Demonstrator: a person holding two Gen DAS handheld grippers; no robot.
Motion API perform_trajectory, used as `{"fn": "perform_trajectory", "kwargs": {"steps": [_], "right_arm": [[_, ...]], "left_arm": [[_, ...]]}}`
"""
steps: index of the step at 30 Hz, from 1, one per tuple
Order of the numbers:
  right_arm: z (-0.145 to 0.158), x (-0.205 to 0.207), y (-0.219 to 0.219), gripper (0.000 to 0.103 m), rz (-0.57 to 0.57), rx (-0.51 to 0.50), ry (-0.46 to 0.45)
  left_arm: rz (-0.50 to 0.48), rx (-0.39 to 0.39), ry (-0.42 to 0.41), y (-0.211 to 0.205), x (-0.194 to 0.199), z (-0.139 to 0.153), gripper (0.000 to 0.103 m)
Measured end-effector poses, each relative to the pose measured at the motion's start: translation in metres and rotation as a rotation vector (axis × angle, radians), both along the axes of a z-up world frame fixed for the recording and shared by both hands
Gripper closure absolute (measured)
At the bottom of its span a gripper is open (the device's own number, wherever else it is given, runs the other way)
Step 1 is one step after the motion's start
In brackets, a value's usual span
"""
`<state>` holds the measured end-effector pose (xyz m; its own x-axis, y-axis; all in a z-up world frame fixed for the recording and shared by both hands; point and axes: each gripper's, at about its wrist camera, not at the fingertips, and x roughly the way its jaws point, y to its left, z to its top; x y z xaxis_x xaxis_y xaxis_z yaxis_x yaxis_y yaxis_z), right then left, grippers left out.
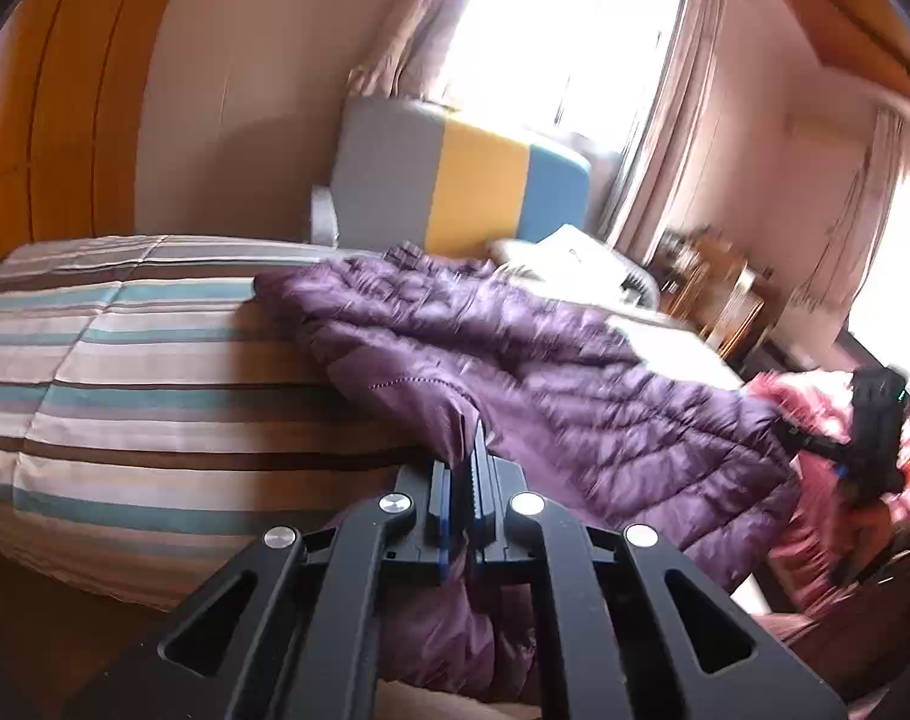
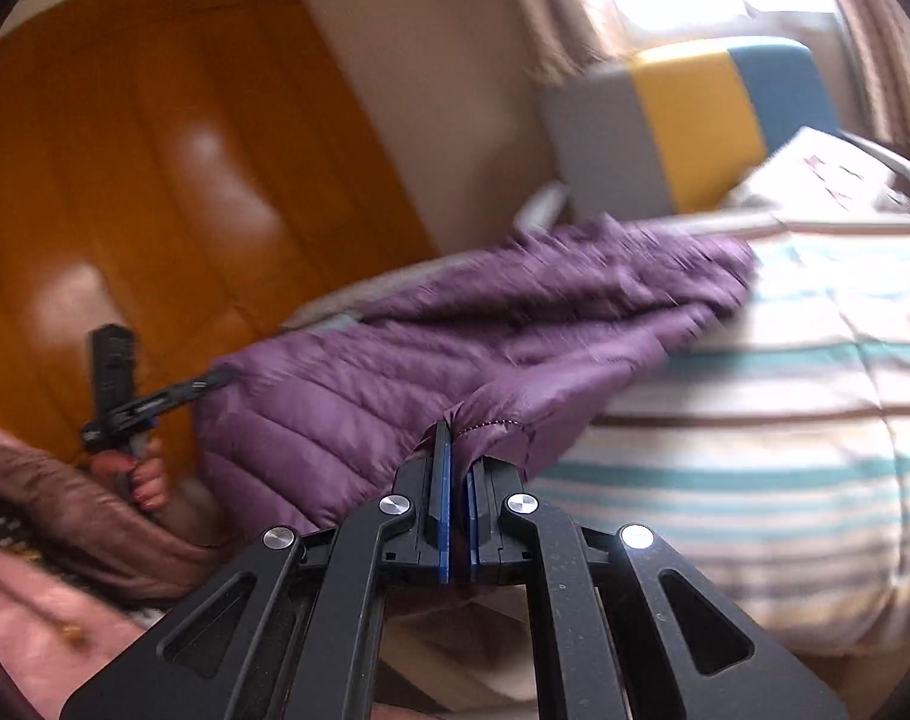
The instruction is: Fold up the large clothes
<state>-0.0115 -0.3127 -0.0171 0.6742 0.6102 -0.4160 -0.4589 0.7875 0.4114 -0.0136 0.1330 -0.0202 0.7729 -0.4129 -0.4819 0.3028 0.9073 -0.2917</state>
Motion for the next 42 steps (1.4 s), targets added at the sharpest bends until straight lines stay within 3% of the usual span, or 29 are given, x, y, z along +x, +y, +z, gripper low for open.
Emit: {"fn": "perform_trajectory", "kwargs": {"steps": [3,7,12,17,30,34,42], "right_arm": [[0.019,-0.007,-0.003,0.099,0.022,0.019,-0.075],[0.027,0.015,-0.011,0.099,-0.055,0.023,-0.099],[0.028,0.058,-0.031,0.099,-0.19,0.06,-0.07],[0.028,0.108,-0.037,0.099,-0.285,0.042,-0.021],[-0.003,0.224,-0.048,0.099,-0.404,0.035,0.163],[-0.013,0.255,-0.042,0.099,-0.415,-0.011,0.201],[-0.031,0.305,-0.038,0.099,-0.452,-0.063,0.266]], "left_arm": [[0.016,-0.033,-0.048,0.008,-0.011,0.016,0.099],[0.061,-0.042,-0.078,0.021,0.005,0.026,0.099],[0.106,-0.06,-0.06,0.032,0.049,0.029,0.098],[0.116,-0.023,-0.047,0.023,0.097,0.025,0.098],[0.182,-0.017,0.11,0.019,0.221,-0.024,0.098],[0.193,0.014,0.142,0.016,0.251,-0.038,0.098],[0.216,-0.002,0.222,0.013,0.298,-0.055,0.098]]}}
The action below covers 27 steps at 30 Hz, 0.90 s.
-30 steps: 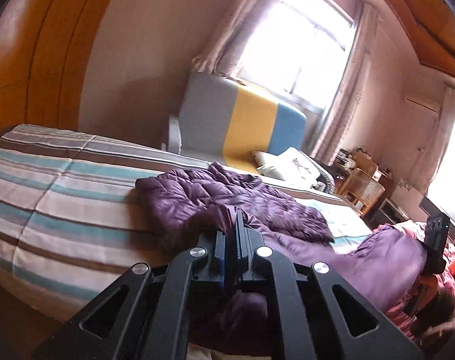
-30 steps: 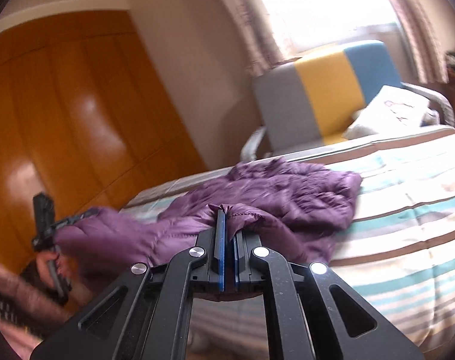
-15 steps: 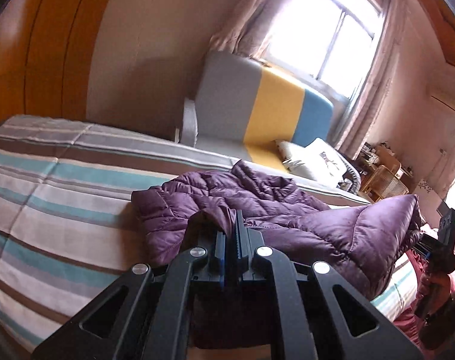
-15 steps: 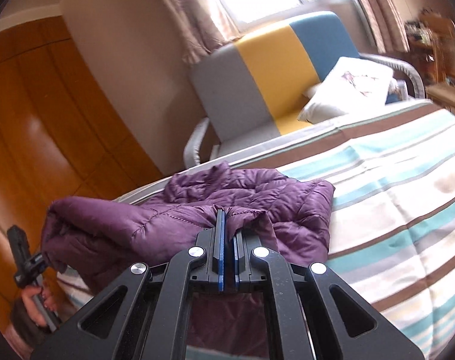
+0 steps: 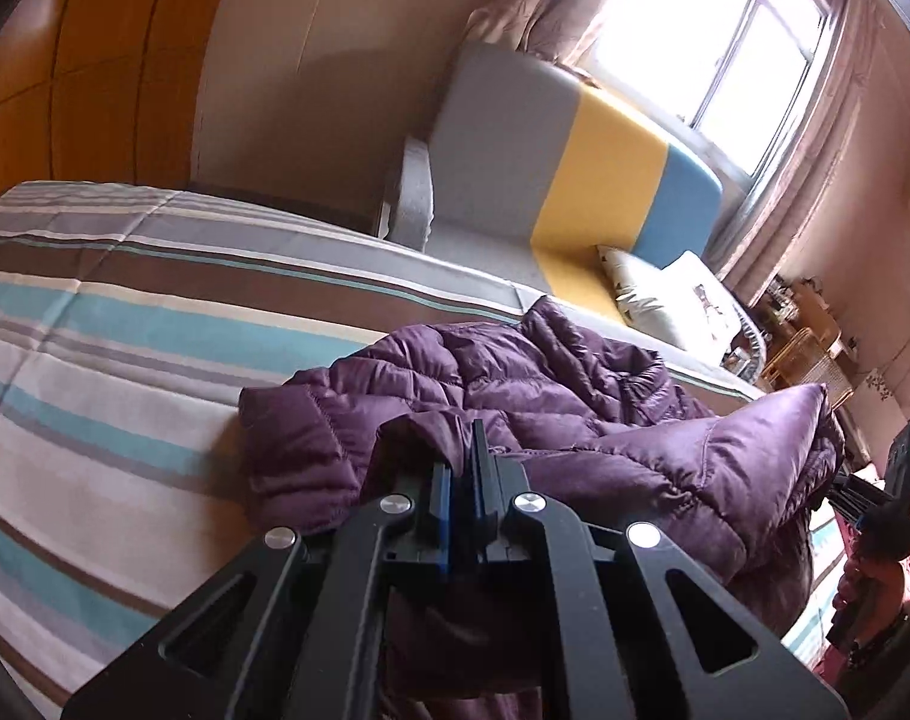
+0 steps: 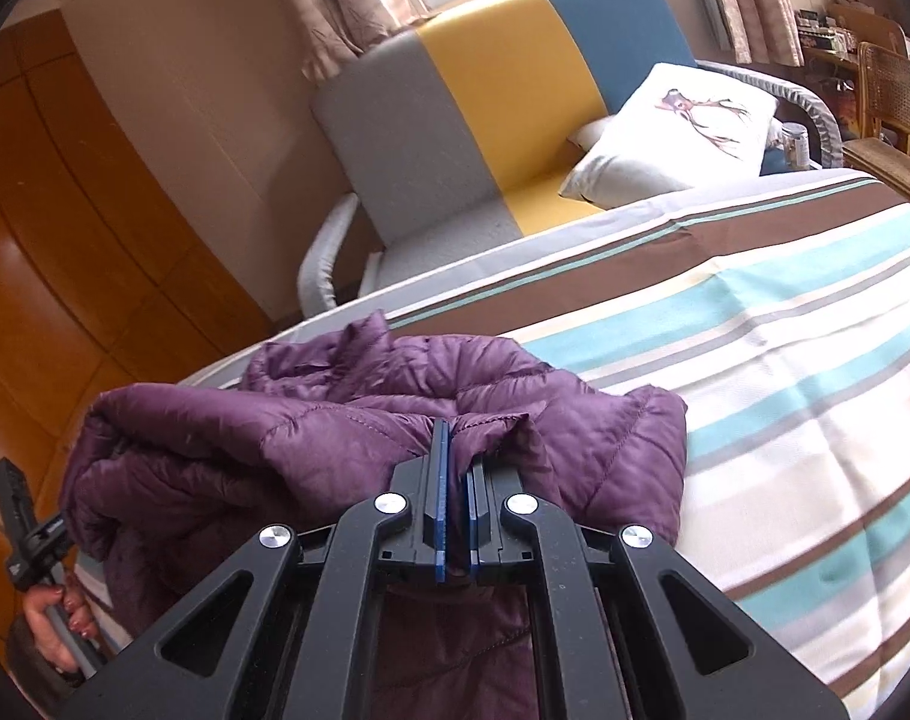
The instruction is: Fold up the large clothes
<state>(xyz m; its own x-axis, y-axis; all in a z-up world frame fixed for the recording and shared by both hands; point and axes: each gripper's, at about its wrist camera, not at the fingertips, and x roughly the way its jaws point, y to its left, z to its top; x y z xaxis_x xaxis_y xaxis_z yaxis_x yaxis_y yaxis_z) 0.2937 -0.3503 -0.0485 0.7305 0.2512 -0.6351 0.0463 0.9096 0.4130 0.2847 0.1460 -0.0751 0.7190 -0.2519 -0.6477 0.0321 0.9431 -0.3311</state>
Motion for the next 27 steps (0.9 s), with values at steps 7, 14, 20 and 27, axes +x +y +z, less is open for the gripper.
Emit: {"fn": "perform_trajectory", "kwargs": {"steps": [7,14,20,27], "right_arm": [[-0.027,0.031,-0.001,0.097,-0.022,0.043,0.075],[-0.046,0.037,-0.019,0.093,-0.067,0.234,0.045],[-0.041,0.031,-0.021,0.064,-0.047,0.295,-0.031],[-0.022,0.015,-0.032,0.034,-0.072,0.316,-0.098]], "left_arm": [[0.004,-0.004,0.052,-0.008,0.03,-0.017,0.075],[0.122,0.015,-0.021,0.008,0.033,-0.007,0.02],[0.16,0.057,-0.002,0.017,0.035,-0.012,0.014],[0.275,0.016,-0.06,0.046,0.01,-0.012,0.008]]}}
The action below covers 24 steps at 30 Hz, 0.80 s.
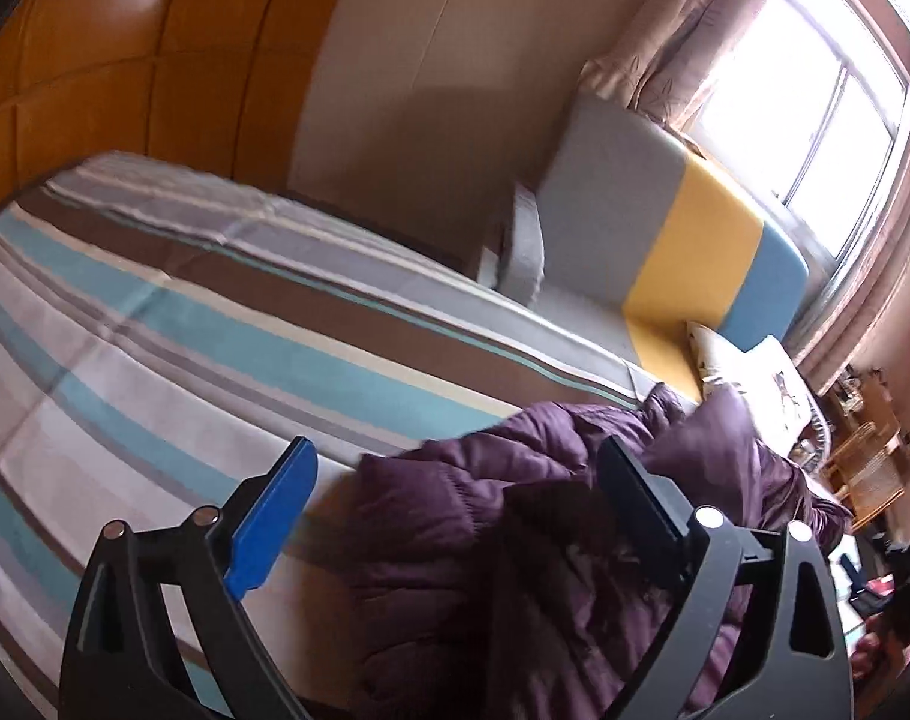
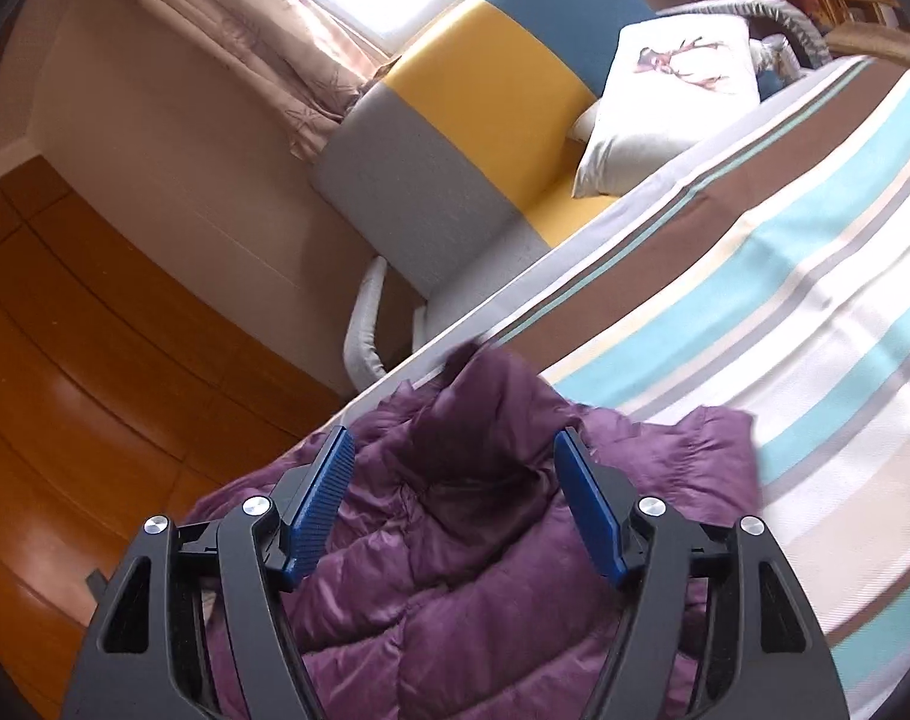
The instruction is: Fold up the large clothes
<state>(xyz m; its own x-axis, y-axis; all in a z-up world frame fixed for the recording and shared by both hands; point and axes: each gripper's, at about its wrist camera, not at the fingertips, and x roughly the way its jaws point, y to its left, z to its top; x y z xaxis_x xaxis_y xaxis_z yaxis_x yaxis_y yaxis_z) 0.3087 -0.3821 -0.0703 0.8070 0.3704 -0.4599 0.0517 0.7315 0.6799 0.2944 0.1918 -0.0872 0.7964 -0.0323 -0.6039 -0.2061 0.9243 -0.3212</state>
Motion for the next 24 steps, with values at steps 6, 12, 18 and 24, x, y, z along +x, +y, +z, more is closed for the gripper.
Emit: {"fn": "perform_trajectory", "kwargs": {"steps": [6,12,18,24], "right_arm": [[-0.001,-0.015,0.01,0.034,-0.012,-0.186,0.099],[-0.021,-0.027,0.026,0.036,-0.009,-0.365,0.167],[-0.042,-0.029,0.034,0.051,0.076,-0.442,0.203],[-0.044,-0.054,0.033,0.053,0.123,-0.417,0.21]], "left_arm": [[-0.121,0.104,0.018,-0.019,-0.02,-0.01,0.004],[-0.257,0.091,0.123,-0.047,-0.032,-0.041,0.05],[-0.34,0.141,0.145,-0.074,-0.06,-0.043,0.084],[-0.397,0.105,0.162,-0.077,-0.109,-0.039,0.088]]}}
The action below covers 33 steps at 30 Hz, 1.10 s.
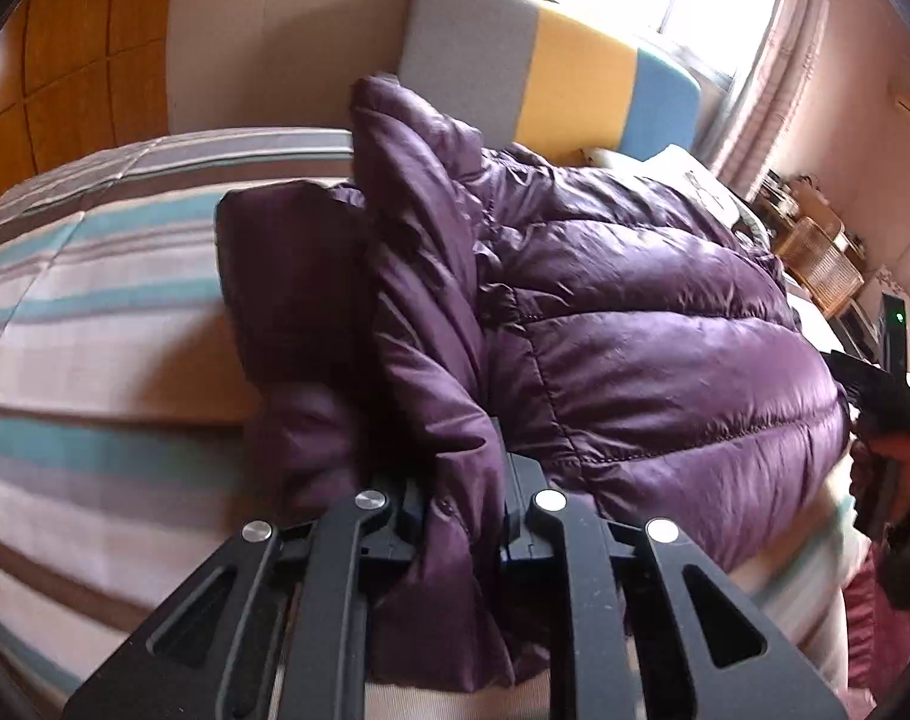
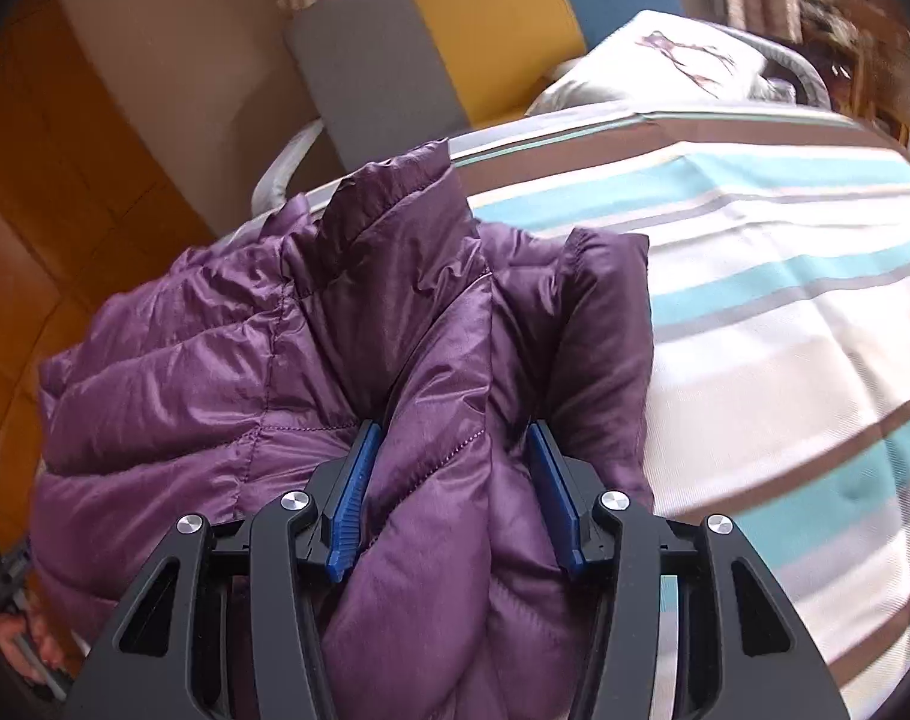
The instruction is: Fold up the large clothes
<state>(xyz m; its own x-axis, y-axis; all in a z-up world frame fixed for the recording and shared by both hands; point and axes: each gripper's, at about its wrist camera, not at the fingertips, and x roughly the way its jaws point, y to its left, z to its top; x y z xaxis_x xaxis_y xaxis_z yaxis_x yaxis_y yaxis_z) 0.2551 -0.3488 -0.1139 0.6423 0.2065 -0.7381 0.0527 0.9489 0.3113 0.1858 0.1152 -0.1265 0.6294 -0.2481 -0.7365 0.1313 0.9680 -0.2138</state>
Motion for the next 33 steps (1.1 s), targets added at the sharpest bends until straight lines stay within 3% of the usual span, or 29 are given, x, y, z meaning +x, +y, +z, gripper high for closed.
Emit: {"fn": "perform_trajectory", "kwargs": {"steps": [1,2,4,6,8,11,12,13,15,16,17,18,19,20,22,25,28,33], "right_arm": [[0.003,-0.003,0.0,0.053,0.005,-0.009,-0.006],[0.008,-0.006,-0.002,0.053,-0.004,-0.017,-0.015],[0.023,-0.01,-0.003,0.053,-0.048,-0.044,-0.058],[0.045,-0.014,-0.001,0.051,-0.086,-0.057,-0.142],[0.065,-0.01,0.009,0.042,-0.057,-0.027,-0.194],[0.073,0.018,0.042,0.041,0.071,0.018,-0.123],[0.068,0.033,0.057,0.041,0.117,0.028,-0.053],[0.063,0.039,0.067,0.041,0.132,0.023,-0.01],[0.052,0.05,0.085,0.042,0.14,-0.025,0.056],[0.046,0.056,0.094,0.053,0.143,-0.064,0.082],[0.041,0.058,0.099,0.072,0.145,-0.09,0.086],[0.038,0.059,0.101,0.081,0.143,-0.115,0.08],[0.038,0.058,0.103,0.094,0.145,-0.115,0.074],[0.041,0.058,0.1,0.098,0.147,-0.1,0.062],[0.055,0.052,0.095,0.099,0.14,-0.101,0.02],[0.077,0.051,0.095,0.099,0.145,-0.115,-0.056],[0.086,0.063,0.095,0.099,0.147,-0.114,-0.085],[0.057,0.093,0.096,0.099,0.162,-0.111,-0.047]], "left_arm": [[0.008,-0.008,-0.005,0.002,-0.004,0.003,0.084],[0.026,-0.019,-0.011,0.007,-0.004,0.007,0.069],[0.081,-0.036,-0.046,0.018,-0.002,0.021,0.051],[0.148,-0.017,-0.12,0.024,-0.003,0.042,0.043],[0.172,-0.015,-0.203,0.022,0.002,0.069,0.037],[0.067,-0.021,-0.194,-0.012,0.029,0.09,0.03],[0.03,-0.01,-0.179,-0.024,0.036,0.091,0.029],[-0.032,0.023,-0.143,-0.048,0.051,0.088,0.028],[-0.069,0.089,-0.094,-0.079,0.072,0.076,0.028],[-0.092,0.103,-0.067,-0.088,0.081,0.069,0.028],[-0.114,0.134,-0.026,-0.099,0.092,0.058,0.033],[-0.113,0.17,0.005,-0.108,0.099,0.046,0.043],[-0.122,0.176,0.025,-0.111,0.104,0.04,0.074],[-0.136,0.164,0.037,-0.113,0.106,0.036,0.087],[-0.129,0.13,0.021,-0.113,0.103,0.044,0.098],[-0.111,0.07,-0.027,-0.104,0.105,0.063,0.099],[-0.099,0.076,-0.057,-0.101,0.121,0.074,0.099],[-0.078,0.132,-0.017,-0.101,0.152,0.051,0.097]]}}
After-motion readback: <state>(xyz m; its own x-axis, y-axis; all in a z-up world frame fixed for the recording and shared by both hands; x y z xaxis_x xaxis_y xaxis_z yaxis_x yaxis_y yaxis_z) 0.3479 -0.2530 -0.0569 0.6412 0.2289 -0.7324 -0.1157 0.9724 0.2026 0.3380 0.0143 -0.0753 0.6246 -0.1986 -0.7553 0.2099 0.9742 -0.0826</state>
